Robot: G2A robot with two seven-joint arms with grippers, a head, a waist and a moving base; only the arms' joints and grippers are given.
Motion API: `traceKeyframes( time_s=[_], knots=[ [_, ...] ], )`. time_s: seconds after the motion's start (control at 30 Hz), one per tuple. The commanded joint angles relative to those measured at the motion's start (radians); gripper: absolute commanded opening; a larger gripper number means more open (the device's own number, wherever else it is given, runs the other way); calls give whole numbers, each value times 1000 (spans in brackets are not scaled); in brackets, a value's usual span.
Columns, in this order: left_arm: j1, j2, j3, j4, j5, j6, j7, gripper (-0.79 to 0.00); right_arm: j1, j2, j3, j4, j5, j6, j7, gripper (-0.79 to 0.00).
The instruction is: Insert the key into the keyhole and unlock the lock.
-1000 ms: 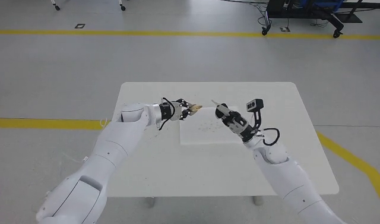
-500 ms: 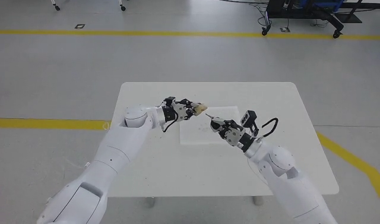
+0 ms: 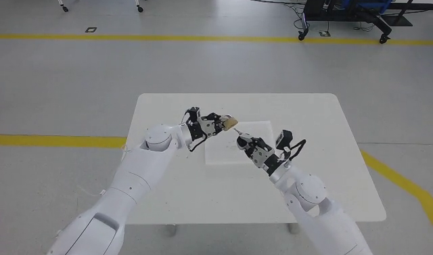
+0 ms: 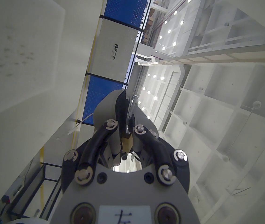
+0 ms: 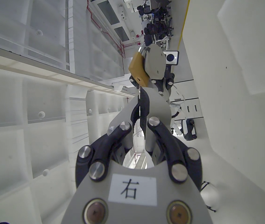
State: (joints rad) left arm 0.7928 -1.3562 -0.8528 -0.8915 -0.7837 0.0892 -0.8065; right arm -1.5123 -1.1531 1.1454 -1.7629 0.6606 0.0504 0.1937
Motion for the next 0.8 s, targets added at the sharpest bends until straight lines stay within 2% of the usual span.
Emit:
traceKeyframes(
  time_s=[0.0, 0.77],
  knots=[
    [0, -1, -3, -1, 5, 1, -2, -785, 3, -2, -2, -3, 3, 6, -4, -785],
    [13, -11, -20, -10, 105, -23, 32, -785, 23, -23, -6, 10, -41, 64, -82, -785]
  ],
)
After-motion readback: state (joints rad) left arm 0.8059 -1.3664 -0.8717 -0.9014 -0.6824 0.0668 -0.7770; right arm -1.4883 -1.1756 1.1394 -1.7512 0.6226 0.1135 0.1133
